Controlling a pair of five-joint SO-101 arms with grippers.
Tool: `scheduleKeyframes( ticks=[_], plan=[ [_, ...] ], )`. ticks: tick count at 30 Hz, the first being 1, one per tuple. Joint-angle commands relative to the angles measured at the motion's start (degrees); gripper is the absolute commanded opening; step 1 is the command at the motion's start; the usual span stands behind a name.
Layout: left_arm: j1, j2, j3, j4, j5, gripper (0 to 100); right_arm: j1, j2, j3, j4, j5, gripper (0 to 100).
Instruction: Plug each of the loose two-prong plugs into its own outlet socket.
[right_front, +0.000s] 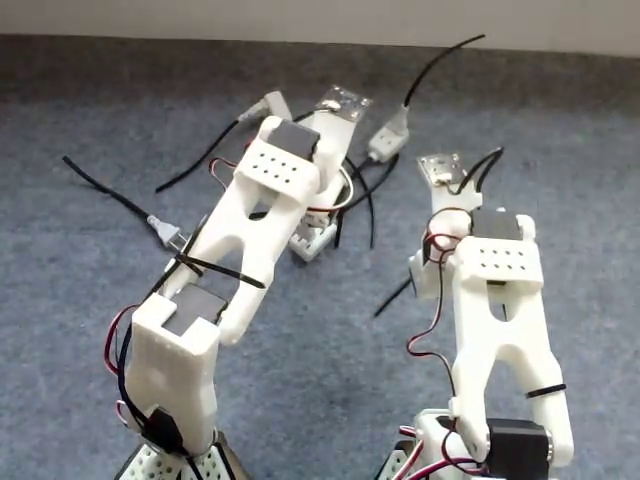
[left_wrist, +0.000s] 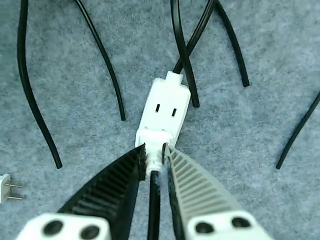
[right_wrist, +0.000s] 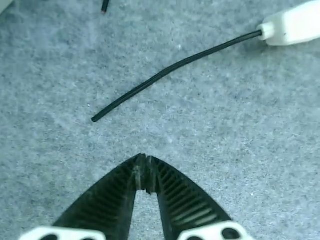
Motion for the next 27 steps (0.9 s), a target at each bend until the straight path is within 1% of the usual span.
scheduleKeyframes(
  ticks=[1, 7, 12, 19, 27],
  plan=[
    [0.75, -3.38, -0.13, -0.70, 0.26, 1, -0.31, -0.04, 0.04, -0.66, 0.18, 0.7],
    [0.84, -3.56, -0.04, 1.85, 0.26, 1, -0.31, -0.04, 0.04, -0.66, 0.18, 0.7],
    [0.92, -3.65, -0.04, 1.67, 0.26, 1, -0.31, -0.04, 0.04, -0.66, 0.18, 0.7],
    [3.30, -3.56, -0.04, 1.76, 0.35, 1, -0.31, -0.04, 0.04, -0.66, 0.18, 0.7],
    [2.95, -3.38, -0.04, 2.11, 1.67, 1, -0.31, -0.04, 0.04, -0.66, 0.18, 0.7]
  ],
)
